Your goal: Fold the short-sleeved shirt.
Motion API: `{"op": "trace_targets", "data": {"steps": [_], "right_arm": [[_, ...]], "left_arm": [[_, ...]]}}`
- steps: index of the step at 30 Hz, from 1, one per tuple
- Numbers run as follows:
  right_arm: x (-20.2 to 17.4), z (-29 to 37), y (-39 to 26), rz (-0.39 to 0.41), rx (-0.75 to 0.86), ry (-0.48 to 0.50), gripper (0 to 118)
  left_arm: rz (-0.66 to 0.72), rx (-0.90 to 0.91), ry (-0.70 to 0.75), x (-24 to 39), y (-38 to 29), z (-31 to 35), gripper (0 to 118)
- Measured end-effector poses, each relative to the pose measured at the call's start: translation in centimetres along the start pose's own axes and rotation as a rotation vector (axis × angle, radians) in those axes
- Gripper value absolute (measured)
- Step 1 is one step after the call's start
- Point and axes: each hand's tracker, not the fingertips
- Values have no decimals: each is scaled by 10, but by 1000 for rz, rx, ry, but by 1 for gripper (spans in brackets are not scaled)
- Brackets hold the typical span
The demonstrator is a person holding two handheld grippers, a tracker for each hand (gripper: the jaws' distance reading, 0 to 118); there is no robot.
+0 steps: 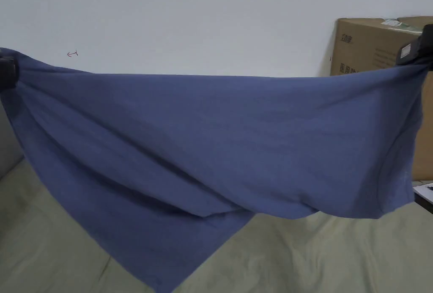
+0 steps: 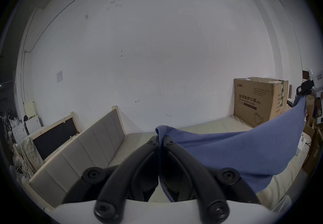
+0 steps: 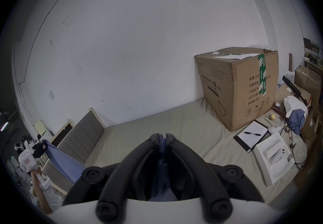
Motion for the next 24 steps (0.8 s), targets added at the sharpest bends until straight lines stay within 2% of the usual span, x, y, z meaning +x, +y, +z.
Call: {"op": "trace_targets", "data": {"steps": [5,10,15,19,21,24], "right_arm": [[-18,-45,4,7,-32,-5,6],[-26,-118,15,-11,-86,27,6],[-52,-181,15,51,-101,57,6],[-57,-218,-12,83,-136,58,6],[-52,-237,-39,87,-199,69,6],[-41,-261,-96,92,-299,28,6]], "left_arm": [[2,-30,12,-5,2,-28,2],[41,-44,42,-32,11,-78,2],[72,2,93,-59,15,-105,2],[94,-40,108,-54,-20,-102,2],[102,-112,119,-56,-55,-109,2],[133,-227,109,-50,-121,-108,2]]}}
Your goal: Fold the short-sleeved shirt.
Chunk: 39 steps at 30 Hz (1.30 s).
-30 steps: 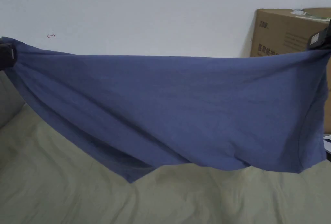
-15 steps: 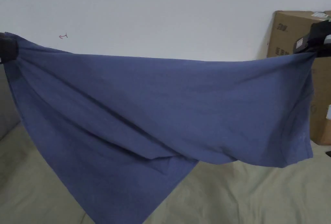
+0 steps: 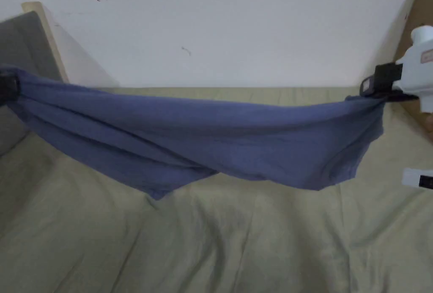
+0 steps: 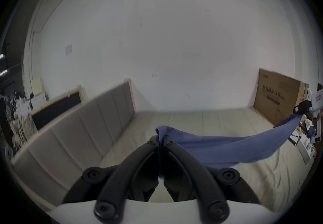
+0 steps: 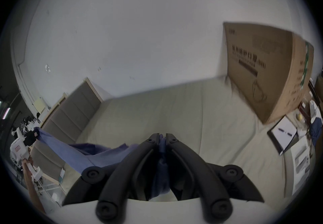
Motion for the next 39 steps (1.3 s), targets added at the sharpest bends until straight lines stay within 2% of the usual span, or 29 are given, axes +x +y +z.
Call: {"op": "trace_targets", "data": {"steps": [6,9,11,14,18,21,23,24,25,26,27,28,29,30,33,35,36,37,38,39], "right_arm": [[27,-58,-136,-99,-252,-2,6],[39,-57,-202,-75,-353,-34,6],[51,-46,-233,-101,-396,-55,6],[70,-23,-266,-178,-399,-40,6],[75,8,-296,-185,-396,-47,6],[77,20,-310,-222,-379,-38,6],[74,29,-315,-205,-358,-46,6],[75,30,-318,-194,-344,-51,7],[74,32,-320,-191,-335,-54,14],[73,34,-321,-186,-334,-74,40],[73,35,-321,-175,-349,-119,71],[71,38,-325,-172,-362,-131,99],[70,43,-327,-173,-363,-142,112],[69,53,-329,-176,-338,-138,110],[64,86,-329,-206,-248,-80,108],[54,108,-330,-191,-200,-66,106],[50,119,-334,-177,-167,-56,100],[45,130,-336,-161,-145,-40,87],[38,142,-339,-135,-123,-18,58],[31,153,-343,-106,-101,-7,35]], "left_arm": [[87,-292,-8,-17,-160,-10,2],[129,-405,0,-35,-220,2,2],[192,-446,-2,-44,-247,16,2],[184,-466,-22,-54,-266,42,2],[179,-502,-43,-51,-287,64,2],[187,-506,-41,-42,-298,80,2],[176,-509,-44,-42,-302,88,2],[173,-501,-49,-42,-303,93,2],[181,-488,-48,-39,-302,100,4],[176,-488,-53,-39,-304,103,19],[171,-493,-53,-39,-305,106,47],[167,-518,-61,-39,-305,107,82],[170,-535,-57,-38,-303,111,114],[177,-530,-61,-36,-302,117,118],[209,-408,-137,-30,-283,143,118],[202,-400,-154,-20,-272,156,118],[188,-397,-164,-13,-267,163,117],[178,-391,-172,-11,-264,165,115],[164,-389,-194,-5,-262,172,103],[144,-385,-212,2,-261,180,83]]}}
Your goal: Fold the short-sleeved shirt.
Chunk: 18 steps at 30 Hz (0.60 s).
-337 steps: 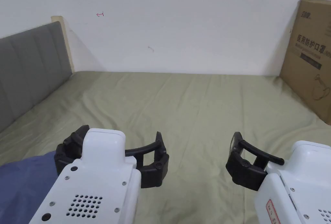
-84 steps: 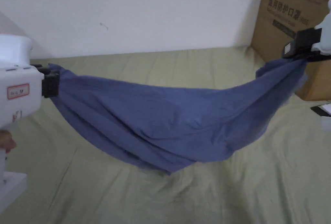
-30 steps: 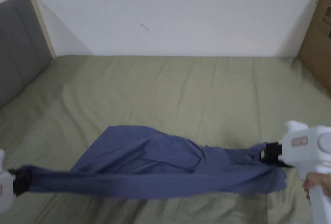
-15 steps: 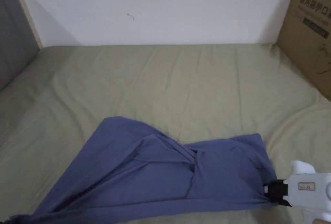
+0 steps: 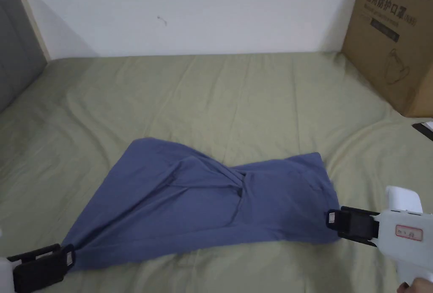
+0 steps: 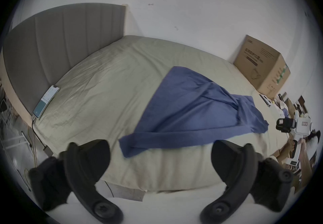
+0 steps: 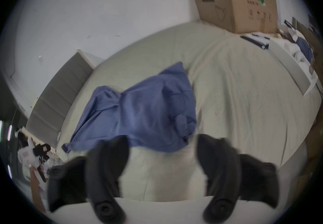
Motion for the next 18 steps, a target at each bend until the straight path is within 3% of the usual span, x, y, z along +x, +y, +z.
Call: {"op": "trace_targets", "data": {"steps": [1,2,5,6,7,13,14,15,16,17,18], "right_arm": [[-9,9,-10,31,21,-15,18],[-15,14,-20,64,34,-30,10],[-27,16,-48,89,22,-36,6],[-32,14,-58,91,17,-37,0],[-35,12,-66,84,18,-50,0],[-60,-7,-93,122,-31,-20,0],[-63,-10,-95,127,-41,-12,0],[-65,-13,-95,128,-46,-10,0],[-67,-15,-96,130,-49,-8,0],[-69,-18,-95,132,-56,0,0],[-71,-20,-95,133,-64,6,0]], "left_arm": [[-14,10,-11,7,-4,5,58],[-27,23,-16,9,-10,4,27],[-68,30,-31,23,-30,0,17],[-62,29,-32,21,-37,-5,6],[-56,19,-44,20,-41,-8,2],[-13,-8,-17,1,-54,-12,0],[-25,-2,10,-5,-55,-11,2],[-41,21,38,-11,-56,-10,18],[-40,9,34,-17,-55,-10,50],[-34,-20,57,-23,-53,-11,98],[-21,-30,71,-34,-52,-15,116]]}}
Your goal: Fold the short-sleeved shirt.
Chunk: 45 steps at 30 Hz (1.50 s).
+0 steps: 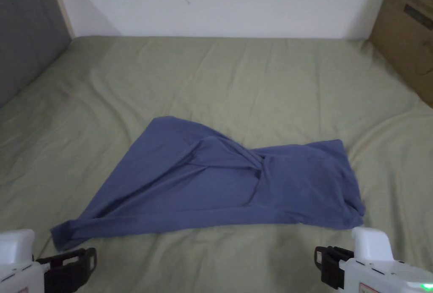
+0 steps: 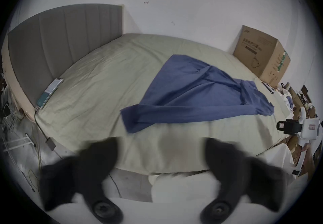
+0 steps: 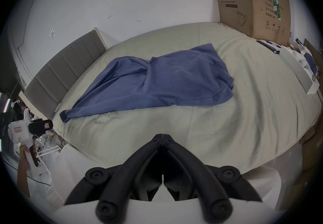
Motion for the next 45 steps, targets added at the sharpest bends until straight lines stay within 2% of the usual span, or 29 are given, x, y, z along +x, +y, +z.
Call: {"op": "trace_targets", "data": {"steps": [8,11,15,19,21,22,25,28,30,31,32,37,38,39,40,41,42,45], "right_arm": [[-18,-12,8,13,-39,41,0],[-23,-19,9,12,-54,49,0],[-25,-25,8,19,-81,38,0],[-23,-29,7,-21,-103,54,0],[-23,-29,7,-17,-107,52,0],[-23,-29,7,-9,-111,48,0],[-21,-30,9,3,-117,41,0],[-18,-32,12,-12,-119,43,0],[-16,-31,12,-19,-120,45,0],[-15,-30,12,-20,-118,43,0],[-12,-29,12,-19,-117,40,0],[5,-17,14,-4,-43,-34,0],[10,-13,16,4,-7,-59,8],[15,-7,17,10,47,-80,29],[20,-3,19,14,83,-85,57],[28,0,22,21,103,-94,94],[33,-1,25,21,96,-106,106],[52,-4,31,38,138,-154,107]], "left_arm": [[24,5,67,-47,21,-34,117],[47,-26,33,-49,32,-56,114],[36,27,-63,-43,45,-79,114],[-40,-93,50,-40,39,-110,114],[-32,-104,45,-41,34,-113,112],[-33,-102,23,-43,32,-110,108],[-32,-92,8,-41,31,-106,84],[-33,-81,-12,-37,33,-100,45],[-64,-59,17,-32,33,-95,9],[-85,-43,29,-32,33,-93,3],[-66,-42,-29,-29,35,-91,2],[-72,-60,-2,-17,42,-80,2],[-65,-66,-9,-15,43,-78,2],[-66,-49,-5,-13,43,-75,2],[-65,-44,-2,-10,45,-72,2],[-65,-53,-5,-7,48,-70,2],[-67,-52,-3,-4,49,-68,2],[-68,-38,-2,1,55,-63,2]]}}
